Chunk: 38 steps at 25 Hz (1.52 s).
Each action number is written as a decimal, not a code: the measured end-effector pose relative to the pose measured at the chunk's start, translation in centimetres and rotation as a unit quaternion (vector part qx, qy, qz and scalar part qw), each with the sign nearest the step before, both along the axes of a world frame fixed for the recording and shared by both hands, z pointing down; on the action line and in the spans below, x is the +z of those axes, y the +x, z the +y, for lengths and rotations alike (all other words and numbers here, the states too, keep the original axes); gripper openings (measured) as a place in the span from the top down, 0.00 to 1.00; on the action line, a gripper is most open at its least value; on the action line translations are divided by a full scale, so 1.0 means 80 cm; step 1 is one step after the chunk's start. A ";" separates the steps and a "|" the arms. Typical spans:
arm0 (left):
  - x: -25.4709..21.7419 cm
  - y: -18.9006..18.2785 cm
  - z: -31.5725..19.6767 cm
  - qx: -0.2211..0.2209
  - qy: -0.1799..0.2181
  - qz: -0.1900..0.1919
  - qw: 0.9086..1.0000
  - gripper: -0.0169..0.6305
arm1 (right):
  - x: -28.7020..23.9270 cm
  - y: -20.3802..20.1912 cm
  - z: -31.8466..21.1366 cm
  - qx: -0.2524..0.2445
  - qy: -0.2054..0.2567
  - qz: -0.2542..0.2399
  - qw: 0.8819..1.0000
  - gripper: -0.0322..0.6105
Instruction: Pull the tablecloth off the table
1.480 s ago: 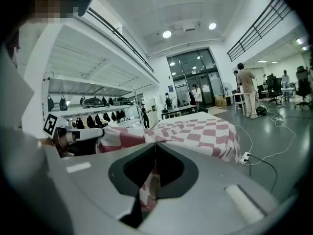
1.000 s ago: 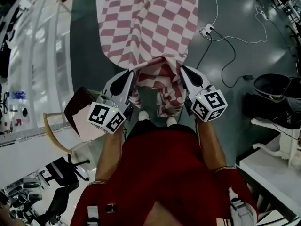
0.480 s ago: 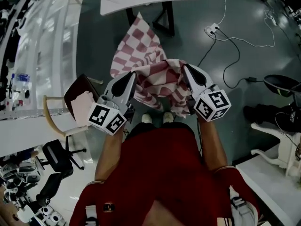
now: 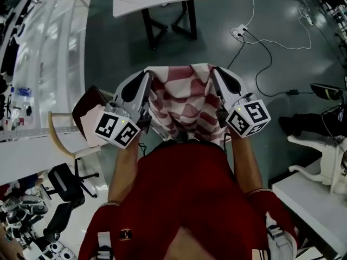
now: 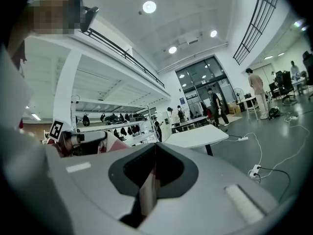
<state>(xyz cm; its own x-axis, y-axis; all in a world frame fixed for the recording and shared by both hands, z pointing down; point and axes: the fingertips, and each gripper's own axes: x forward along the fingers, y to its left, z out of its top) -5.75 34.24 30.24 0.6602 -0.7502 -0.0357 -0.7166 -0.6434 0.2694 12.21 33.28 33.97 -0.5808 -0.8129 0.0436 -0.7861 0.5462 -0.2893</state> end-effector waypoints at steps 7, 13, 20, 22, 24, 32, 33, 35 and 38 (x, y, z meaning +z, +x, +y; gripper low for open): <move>-0.016 -0.020 -0.012 -0.005 0.012 0.015 1.000 0.95 | -0.025 -0.010 -0.007 0.007 0.019 0.002 1.000 0.93; -0.025 -0.038 -0.009 -0.014 0.020 0.022 0.999 0.95 | -0.038 -0.016 -0.003 0.011 0.033 0.005 0.999 0.93; -0.038 -0.051 -0.008 -0.023 0.030 0.030 0.999 0.95 | -0.050 -0.022 0.000 0.014 0.050 0.017 0.999 0.93; -0.040 -0.056 -0.009 -0.024 0.031 0.032 0.999 0.95 | -0.051 -0.025 -0.001 0.016 0.051 0.025 0.998 0.93; -0.040 -0.057 -0.009 -0.025 0.031 0.033 0.999 0.95 | -0.050 -0.026 0.000 0.016 0.050 0.027 0.998 0.93; -0.039 -0.063 -0.015 -0.026 0.030 0.034 0.999 0.95 | -0.050 -0.027 -0.004 0.018 0.051 0.023 0.998 0.93; -0.039 -0.065 -0.016 -0.026 0.029 0.034 0.999 0.95 | -0.051 -0.028 -0.006 0.018 0.051 0.022 0.998 0.93; -0.040 -0.068 -0.017 -0.027 0.028 0.034 0.999 0.95 | -0.051 -0.030 -0.007 0.018 0.052 0.022 0.998 0.93; -0.039 -0.071 -0.018 -0.027 0.027 0.031 0.999 0.95 | -0.050 -0.031 -0.009 0.019 0.051 0.022 0.998 0.93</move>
